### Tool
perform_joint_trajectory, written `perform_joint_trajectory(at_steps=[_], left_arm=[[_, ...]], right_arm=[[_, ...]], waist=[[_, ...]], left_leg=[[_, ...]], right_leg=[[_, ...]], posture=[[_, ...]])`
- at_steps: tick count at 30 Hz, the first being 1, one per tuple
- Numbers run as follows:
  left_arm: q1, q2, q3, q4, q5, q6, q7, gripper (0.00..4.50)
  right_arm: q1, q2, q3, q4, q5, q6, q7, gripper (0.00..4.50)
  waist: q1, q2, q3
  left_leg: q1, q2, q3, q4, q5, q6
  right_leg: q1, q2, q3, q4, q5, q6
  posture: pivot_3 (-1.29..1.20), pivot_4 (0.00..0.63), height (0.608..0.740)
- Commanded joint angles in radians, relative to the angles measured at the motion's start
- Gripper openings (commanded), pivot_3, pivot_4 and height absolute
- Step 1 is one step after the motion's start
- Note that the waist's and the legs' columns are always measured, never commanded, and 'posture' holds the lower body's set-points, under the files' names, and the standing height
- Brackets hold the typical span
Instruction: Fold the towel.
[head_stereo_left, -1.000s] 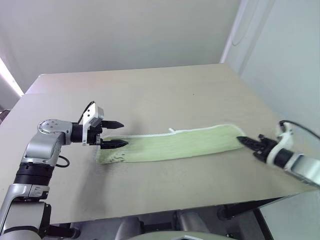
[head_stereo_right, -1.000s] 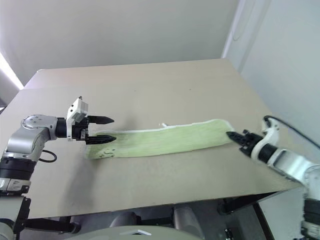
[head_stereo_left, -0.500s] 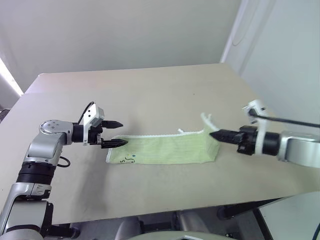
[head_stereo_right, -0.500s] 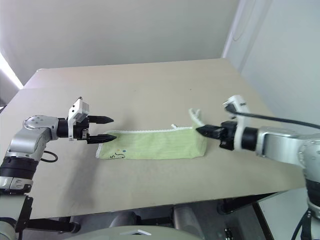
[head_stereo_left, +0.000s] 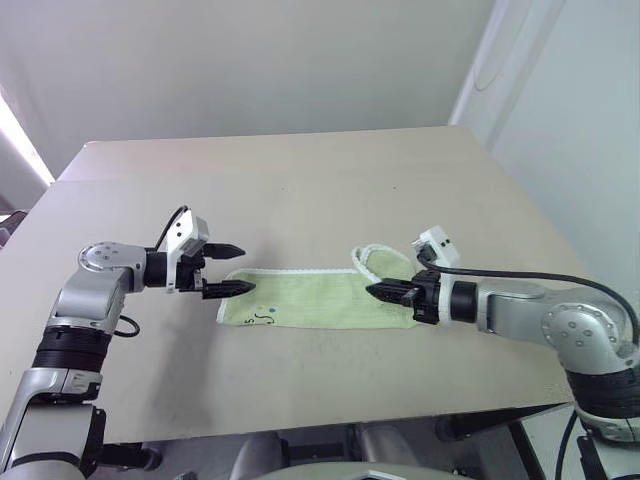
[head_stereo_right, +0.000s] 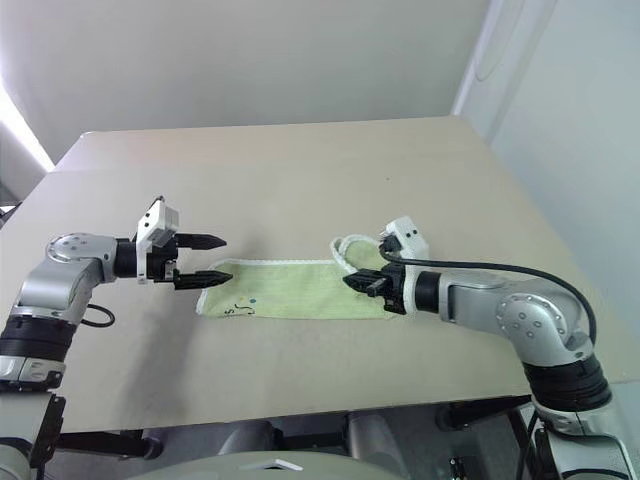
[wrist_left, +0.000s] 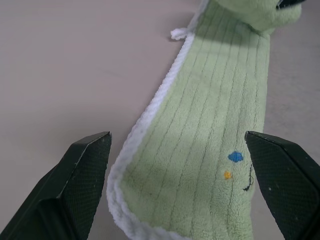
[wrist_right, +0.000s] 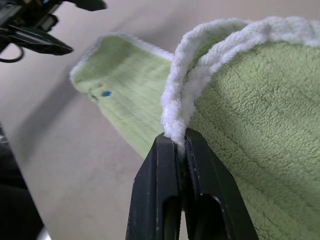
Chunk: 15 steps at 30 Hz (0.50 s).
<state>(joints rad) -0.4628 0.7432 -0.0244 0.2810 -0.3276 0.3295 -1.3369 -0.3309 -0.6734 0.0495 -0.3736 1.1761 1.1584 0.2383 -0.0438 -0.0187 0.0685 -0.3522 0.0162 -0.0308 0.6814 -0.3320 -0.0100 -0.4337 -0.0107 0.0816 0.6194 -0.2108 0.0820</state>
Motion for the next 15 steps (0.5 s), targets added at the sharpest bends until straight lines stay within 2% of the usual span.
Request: perform_joint_trajectory(at_steps=[1, 3, 6, 15], left_arm=[[0.0, 0.017, 0.021, -0.025, -0.005, -0.014, 0.002, 4.5], [0.002, 0.018, 0.021, -0.024, -0.005, -0.016, 0.003, 4.5], [0.003, 0.018, 0.02, -0.023, -0.005, -0.018, 0.004, 4.5], [0.008, 0.02, 0.017, -0.016, 0.0, -0.024, 0.001, 4.5]], right_arm=[[-0.023, 0.05, 0.052, 0.017, -0.053, 0.013, 0.026, 0.02], [-0.027, 0.08, 0.079, 0.029, -0.085, 0.019, 0.035, 0.02], [-0.032, 0.121, 0.102, 0.037, -0.125, 0.025, 0.043, 0.8], [-0.044, 0.185, 0.07, 0.074, -0.215, 0.026, 0.054, 4.11]], waist=[[0.0, 0.0, 0.0], [-0.001, 0.0, 0.0], [-0.001, 0.0, 0.0], [-0.001, 0.0, 0.0]], left_leg=[[0.0, 0.0, 0.0, 0.0, 0.0, 0.0], [0.0, 0.0, 0.0, 0.001, 0.0, 0.0], [0.0, 0.0, 0.0, 0.001, 0.0, 0.0], [0.001, 0.0, 0.0, 0.002, 0.0, 0.0]], right_leg=[[0.0, 0.0, 0.0, 0.0, 0.0, 0.0], [0.0, 0.0, 0.0, 0.001, 0.0, 0.0], [0.0, 0.0, 0.0, 0.001, 0.0, 0.0], [0.0, 0.0, 0.0, 0.004, 0.0, 0.0]], posture=[[0.0, 0.0, 0.712], [0.0, 0.0, 0.712], [0.0, 0.0, 0.712], [0.0, 0.0, 0.712]])
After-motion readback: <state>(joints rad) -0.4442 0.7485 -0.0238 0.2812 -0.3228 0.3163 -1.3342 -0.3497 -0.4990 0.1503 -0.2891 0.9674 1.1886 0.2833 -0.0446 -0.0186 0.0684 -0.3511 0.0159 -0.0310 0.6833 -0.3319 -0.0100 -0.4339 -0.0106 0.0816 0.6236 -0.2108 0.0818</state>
